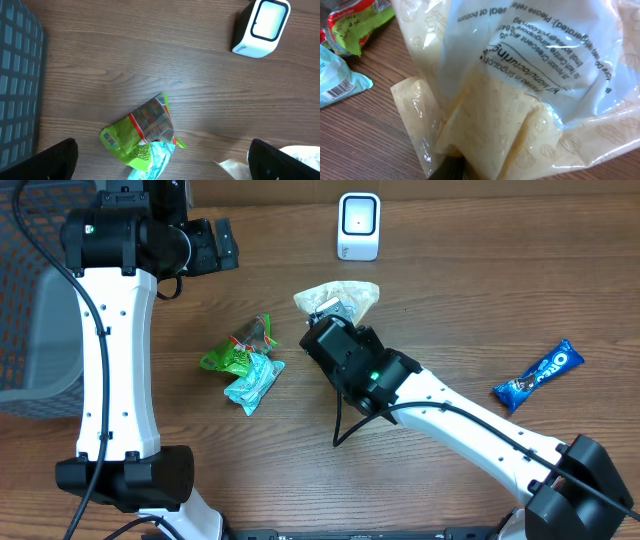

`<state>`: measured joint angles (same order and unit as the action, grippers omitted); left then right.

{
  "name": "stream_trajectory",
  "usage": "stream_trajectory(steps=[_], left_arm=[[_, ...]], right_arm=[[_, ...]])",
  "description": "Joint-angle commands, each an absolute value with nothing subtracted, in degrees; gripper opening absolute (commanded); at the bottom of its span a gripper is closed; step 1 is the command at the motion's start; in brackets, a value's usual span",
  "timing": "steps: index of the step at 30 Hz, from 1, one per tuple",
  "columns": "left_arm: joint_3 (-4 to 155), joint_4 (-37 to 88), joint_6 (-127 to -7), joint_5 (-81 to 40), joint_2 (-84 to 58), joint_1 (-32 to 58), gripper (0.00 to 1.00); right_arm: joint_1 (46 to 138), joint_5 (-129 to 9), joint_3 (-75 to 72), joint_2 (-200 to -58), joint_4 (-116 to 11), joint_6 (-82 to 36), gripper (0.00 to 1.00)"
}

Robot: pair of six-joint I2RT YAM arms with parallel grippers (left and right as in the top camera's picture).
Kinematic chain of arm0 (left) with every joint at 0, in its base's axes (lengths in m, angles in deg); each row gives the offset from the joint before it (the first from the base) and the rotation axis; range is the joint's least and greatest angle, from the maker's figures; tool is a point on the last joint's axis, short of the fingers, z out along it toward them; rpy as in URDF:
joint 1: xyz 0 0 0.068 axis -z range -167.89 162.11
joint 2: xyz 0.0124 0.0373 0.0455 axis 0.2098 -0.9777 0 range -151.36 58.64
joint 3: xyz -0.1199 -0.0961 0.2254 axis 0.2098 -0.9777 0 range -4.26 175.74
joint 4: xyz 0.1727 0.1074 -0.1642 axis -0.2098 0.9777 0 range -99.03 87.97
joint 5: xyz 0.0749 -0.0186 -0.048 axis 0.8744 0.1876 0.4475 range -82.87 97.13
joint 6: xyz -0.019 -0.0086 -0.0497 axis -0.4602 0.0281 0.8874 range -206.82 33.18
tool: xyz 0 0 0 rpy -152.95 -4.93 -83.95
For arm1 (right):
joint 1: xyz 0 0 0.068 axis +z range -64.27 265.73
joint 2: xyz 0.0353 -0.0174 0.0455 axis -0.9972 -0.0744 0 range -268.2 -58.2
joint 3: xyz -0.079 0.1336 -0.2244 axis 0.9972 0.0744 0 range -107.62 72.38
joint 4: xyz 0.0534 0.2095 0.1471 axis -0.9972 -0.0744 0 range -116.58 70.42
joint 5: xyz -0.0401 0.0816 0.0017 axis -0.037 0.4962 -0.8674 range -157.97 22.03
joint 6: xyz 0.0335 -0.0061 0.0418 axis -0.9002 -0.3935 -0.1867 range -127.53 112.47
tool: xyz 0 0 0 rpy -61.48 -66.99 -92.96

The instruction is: Scan the item barcode

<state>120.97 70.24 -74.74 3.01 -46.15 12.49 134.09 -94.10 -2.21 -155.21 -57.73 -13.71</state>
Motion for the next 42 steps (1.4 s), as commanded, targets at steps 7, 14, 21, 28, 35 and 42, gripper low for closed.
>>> stream_trajectory(steps=[7,14,21,28,35,42], left_arm=[[121.1,70.06,-73.95,2.63,-45.19,12.51,1.0],[121.1,70.06,-73.95,2.63,-45.19,12.51,1.0],[121.1,70.06,-73.95,2.63,-45.19,12.51,1.0],[121.1,70.06,-73.95,2.63,-45.19,12.51,1.0],[121.1,70.06,-73.95,2.63,-45.19,12.51,1.0],[121.1,70.06,-73.95,2.63,-45.19,12.51,1.0]], right_arm=[[122.05,-56.02,-3.43,-151.58,-58.02,-15.41,0.04],[108.24,-21.86,-3.11,-153.38,-62.37,-10.21,0.04],[102.64,-22.8,-2.95,-154.36,-68.38,-9.8,0.36],[103.56,-37.86,-2.95,-154.45,-69.38,-15.57,0.49],[101.11,-41.49,-2.95,-159.15,-67.24,-21.67,0.74],[100.32,-31.89,-3.15,-167.69,-59.66,-13.25,0.75]])
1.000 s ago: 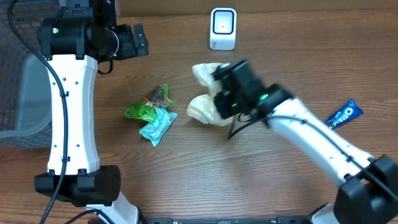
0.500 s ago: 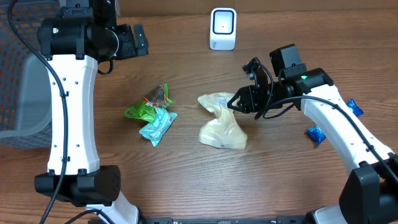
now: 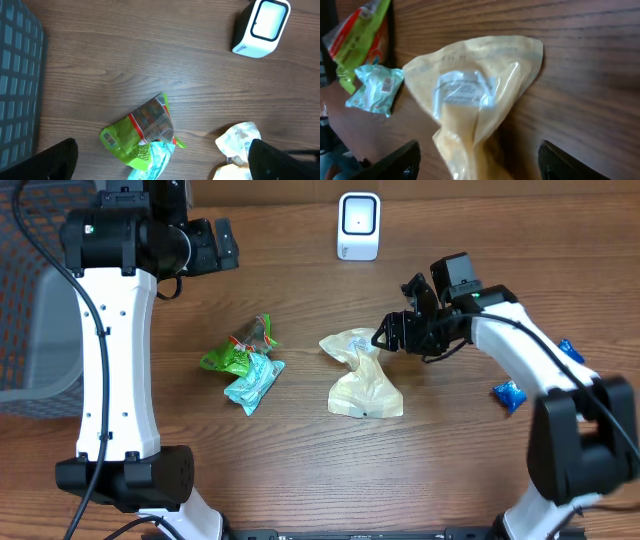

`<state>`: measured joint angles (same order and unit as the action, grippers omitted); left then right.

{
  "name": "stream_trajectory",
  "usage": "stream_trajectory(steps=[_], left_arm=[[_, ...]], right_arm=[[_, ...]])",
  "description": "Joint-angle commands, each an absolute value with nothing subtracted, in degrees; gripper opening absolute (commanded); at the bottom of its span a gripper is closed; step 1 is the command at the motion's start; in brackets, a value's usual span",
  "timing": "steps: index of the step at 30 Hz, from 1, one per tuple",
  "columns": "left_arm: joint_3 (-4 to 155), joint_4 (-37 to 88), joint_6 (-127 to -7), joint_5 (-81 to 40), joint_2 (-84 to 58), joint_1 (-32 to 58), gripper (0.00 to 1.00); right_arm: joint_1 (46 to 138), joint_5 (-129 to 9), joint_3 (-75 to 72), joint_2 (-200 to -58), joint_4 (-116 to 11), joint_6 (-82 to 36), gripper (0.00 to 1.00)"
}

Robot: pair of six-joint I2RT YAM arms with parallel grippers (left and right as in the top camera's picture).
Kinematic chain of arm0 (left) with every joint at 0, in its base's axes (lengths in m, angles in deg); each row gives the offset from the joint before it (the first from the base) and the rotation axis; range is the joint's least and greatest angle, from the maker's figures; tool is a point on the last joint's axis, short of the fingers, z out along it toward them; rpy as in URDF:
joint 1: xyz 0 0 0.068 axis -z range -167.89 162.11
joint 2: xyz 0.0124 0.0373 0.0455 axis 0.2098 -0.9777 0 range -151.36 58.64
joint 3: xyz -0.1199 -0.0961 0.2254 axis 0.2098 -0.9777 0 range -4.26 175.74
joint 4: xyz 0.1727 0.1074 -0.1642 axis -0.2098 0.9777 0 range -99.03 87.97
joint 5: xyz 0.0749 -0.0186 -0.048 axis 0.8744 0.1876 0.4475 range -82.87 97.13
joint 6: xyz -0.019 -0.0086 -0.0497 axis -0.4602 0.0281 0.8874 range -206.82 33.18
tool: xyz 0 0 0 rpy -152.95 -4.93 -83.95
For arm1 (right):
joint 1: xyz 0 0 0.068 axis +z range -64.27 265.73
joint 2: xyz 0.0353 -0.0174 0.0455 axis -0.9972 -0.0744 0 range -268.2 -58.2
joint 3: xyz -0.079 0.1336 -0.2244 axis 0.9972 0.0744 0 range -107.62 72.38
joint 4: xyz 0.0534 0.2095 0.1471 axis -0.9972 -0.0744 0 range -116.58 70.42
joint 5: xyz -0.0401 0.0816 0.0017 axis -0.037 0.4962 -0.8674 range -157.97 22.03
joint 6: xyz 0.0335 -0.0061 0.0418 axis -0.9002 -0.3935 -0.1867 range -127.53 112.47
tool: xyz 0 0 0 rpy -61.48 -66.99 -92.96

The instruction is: Scan the item barcode

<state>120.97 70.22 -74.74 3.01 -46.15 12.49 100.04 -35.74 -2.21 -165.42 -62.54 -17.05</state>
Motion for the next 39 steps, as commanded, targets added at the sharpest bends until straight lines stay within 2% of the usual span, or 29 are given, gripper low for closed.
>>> stream_trajectory(steps=[1,4,10,18,28,29,33,37,39], left_arm=[[121.1,70.06,-73.95,2.63,-45.19,12.51,1.0],[121.1,70.06,-73.95,2.63,-45.19,12.51,1.0],[121.1,70.06,-73.95,2.63,-45.19,12.51,1.0],[121.1,70.06,-73.95,2.63,-45.19,12.51,1.0],[121.1,70.06,-73.95,2.63,-45.19,12.49,1.0],[121.1,70.06,-73.95,2.63,-45.19,12.51,1.0],[121.1,70.06,-73.95,2.63,-45.19,12.51,1.0],[121.1,70.06,-73.95,2.63,-45.19,12.51,1.0],[121.1,70.06,-73.95,2.63,-45.19,12.51,1.0]], right_arm=[[100.78,-32.13,-3.5,-168.22,-58.81,-13.23,0.73],[104.43,-38.06,-7.48,-168.48,-59.83,-11.94,0.72],[113.66,-61.68,-17.01,-168.48,-67.81,-8.79,0.84],[125.55,-87.21,-17.27,-172.48,-70.96,-8.79,0.86],[129.5,-97.55,-17.27,-179.21,-70.26,-8.99,0.85],[129.5,-97.79,-17.27,-179.26,-69.73,-8.99,0.83],[129.04,-97.72,-17.27,-179.98,-68.84,-8.99,0.59],[129.13,-97.2,-17.27,-180.68,-69.56,-8.99,0.41],[129.57,-96.81,-17.27,-180.68,-69.19,-8.97,0.25]])
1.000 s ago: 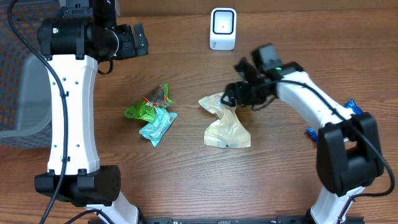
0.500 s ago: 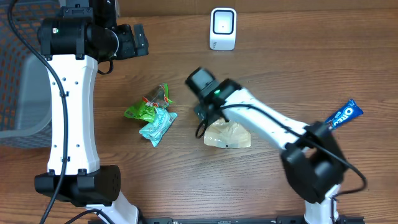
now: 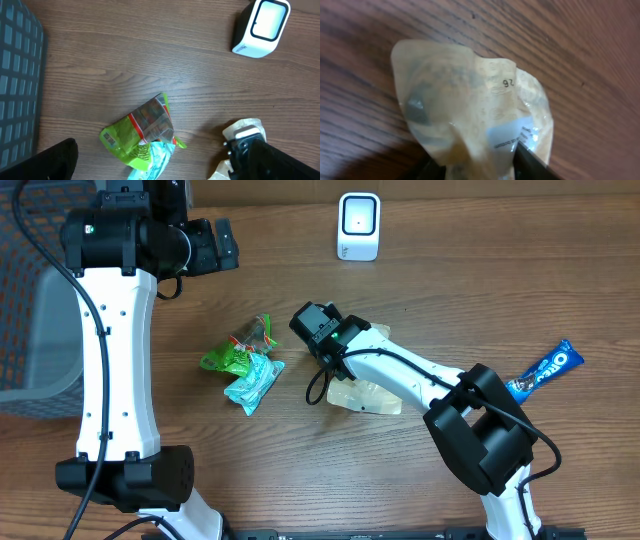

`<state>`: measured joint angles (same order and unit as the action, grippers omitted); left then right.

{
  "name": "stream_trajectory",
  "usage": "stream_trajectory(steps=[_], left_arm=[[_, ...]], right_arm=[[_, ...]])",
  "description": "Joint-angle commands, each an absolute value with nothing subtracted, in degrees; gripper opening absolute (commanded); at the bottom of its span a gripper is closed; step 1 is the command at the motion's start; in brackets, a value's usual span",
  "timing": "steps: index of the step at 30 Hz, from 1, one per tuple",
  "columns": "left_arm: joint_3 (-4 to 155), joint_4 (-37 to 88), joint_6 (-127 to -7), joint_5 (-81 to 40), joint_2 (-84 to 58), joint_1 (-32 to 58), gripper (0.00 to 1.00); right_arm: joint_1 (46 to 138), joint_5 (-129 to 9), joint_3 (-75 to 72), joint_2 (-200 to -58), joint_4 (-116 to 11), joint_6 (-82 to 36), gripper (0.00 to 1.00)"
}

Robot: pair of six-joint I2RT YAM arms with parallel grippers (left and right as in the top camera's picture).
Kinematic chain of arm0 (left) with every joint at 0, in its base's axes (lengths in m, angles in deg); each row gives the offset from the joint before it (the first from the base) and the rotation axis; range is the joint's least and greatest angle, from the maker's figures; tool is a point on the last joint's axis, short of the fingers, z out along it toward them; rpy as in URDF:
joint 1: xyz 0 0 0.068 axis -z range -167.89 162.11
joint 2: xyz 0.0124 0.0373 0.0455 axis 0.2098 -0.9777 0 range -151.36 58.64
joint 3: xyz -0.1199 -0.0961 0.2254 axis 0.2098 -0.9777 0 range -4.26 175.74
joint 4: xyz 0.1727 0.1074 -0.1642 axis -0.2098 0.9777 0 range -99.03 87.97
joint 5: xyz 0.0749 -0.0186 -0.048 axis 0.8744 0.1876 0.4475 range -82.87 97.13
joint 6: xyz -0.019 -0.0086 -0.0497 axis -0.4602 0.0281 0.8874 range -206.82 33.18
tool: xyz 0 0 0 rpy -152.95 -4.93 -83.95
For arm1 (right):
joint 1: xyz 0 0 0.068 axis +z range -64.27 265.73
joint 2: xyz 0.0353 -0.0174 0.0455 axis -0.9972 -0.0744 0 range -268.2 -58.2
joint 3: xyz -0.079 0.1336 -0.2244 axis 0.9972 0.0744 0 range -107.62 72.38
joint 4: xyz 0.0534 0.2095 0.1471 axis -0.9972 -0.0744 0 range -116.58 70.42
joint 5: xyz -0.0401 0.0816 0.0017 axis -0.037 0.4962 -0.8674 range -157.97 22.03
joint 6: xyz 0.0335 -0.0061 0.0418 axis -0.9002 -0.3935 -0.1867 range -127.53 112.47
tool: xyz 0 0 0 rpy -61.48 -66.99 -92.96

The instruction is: Scan the item barcode

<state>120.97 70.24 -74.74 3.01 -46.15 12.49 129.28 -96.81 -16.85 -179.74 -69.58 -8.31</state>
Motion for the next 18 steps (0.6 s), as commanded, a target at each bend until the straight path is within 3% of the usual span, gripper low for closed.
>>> stream_trajectory(steps=[1,3,8,18], left_arm=[[121.1,70.06,-73.95,2.63,-45.19,12.51,1.0],[121.1,70.06,-73.95,2.63,-45.19,12.51,1.0],[121.1,70.06,-73.95,2.63,-45.19,12.51,1.0],[121.1,70.06,-73.95,2.63,-45.19,12.51,1.0]], right_arm=[[129.92,-96.87,-17.27,-180.68,-69.06,-8.99,0.14],[130.29,-96.87,-17.27,-180.68,-68.88,-10.37,0.04],[129.79,-92.35,-18.97,-179.98,-71.66,-12.42,0.04],[118.97,-44.96,-24.79,-173.35,-73.28,-9.99,0.04]])
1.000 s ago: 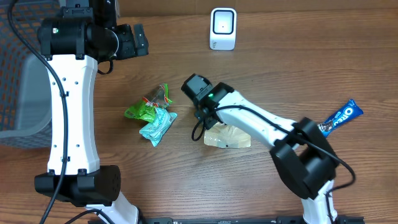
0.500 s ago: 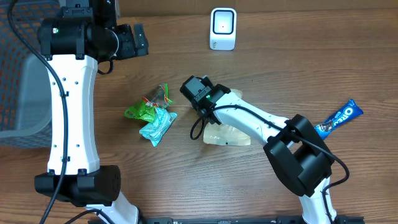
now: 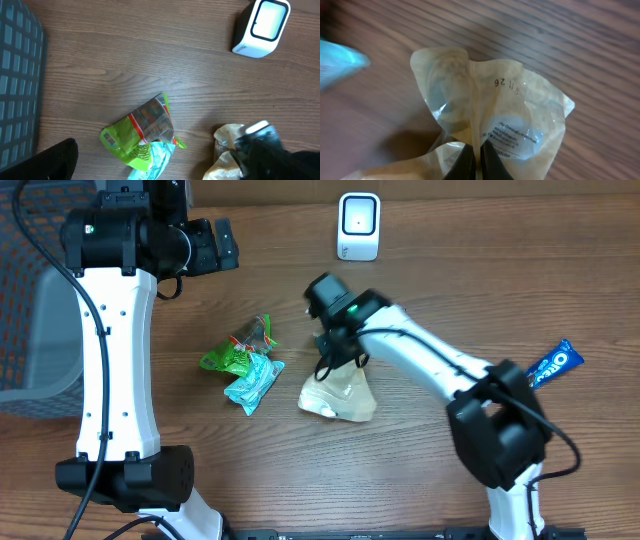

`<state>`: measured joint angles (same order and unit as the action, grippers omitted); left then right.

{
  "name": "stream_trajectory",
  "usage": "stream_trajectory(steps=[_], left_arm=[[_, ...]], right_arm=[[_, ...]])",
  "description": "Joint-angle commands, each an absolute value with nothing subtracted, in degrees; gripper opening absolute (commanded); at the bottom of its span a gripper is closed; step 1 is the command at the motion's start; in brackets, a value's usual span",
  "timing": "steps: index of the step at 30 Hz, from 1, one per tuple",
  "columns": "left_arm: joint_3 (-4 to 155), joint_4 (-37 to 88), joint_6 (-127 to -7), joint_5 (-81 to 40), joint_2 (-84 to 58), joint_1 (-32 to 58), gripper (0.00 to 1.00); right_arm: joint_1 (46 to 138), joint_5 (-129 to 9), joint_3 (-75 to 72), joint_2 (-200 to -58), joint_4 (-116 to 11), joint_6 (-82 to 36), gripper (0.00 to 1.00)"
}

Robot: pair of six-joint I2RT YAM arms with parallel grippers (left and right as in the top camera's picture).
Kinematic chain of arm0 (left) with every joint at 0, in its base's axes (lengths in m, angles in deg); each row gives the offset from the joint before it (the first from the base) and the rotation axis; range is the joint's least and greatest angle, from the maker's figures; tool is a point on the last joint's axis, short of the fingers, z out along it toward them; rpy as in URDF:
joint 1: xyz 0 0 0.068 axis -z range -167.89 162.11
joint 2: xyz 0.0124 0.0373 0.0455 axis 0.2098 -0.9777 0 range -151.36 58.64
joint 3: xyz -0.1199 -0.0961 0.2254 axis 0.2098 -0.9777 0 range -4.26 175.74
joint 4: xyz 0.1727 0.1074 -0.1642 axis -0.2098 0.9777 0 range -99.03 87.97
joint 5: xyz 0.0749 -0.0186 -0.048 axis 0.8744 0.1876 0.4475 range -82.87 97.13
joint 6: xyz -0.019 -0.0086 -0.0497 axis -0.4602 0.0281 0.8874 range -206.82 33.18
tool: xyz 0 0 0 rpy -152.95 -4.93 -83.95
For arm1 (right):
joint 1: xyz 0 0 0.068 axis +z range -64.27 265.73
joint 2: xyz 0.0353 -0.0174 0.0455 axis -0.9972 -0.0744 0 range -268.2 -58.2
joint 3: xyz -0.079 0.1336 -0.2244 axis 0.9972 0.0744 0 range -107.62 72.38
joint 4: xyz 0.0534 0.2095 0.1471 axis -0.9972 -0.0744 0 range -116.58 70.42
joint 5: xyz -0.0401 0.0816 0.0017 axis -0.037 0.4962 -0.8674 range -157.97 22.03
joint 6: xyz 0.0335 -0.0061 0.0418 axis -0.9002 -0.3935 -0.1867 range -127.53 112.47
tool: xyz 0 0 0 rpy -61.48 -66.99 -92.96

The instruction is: Scan the item barcode

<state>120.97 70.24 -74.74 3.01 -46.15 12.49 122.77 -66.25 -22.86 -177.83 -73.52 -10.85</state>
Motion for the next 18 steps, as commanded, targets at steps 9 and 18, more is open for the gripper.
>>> stream_trajectory(steps=[9,18], left_arm=[[121.1,70.06,-73.95,2.63,-45.19,12.51,1.0],[121.1,70.06,-73.95,2.63,-45.19,12.51,1.0]], right_arm=[[105.39,-1.45,-24.33,-173.18,-74.26,2.2,0.04],[100.04,21.96,-24.02,-173.18,-70.39,1.77,0.04]])
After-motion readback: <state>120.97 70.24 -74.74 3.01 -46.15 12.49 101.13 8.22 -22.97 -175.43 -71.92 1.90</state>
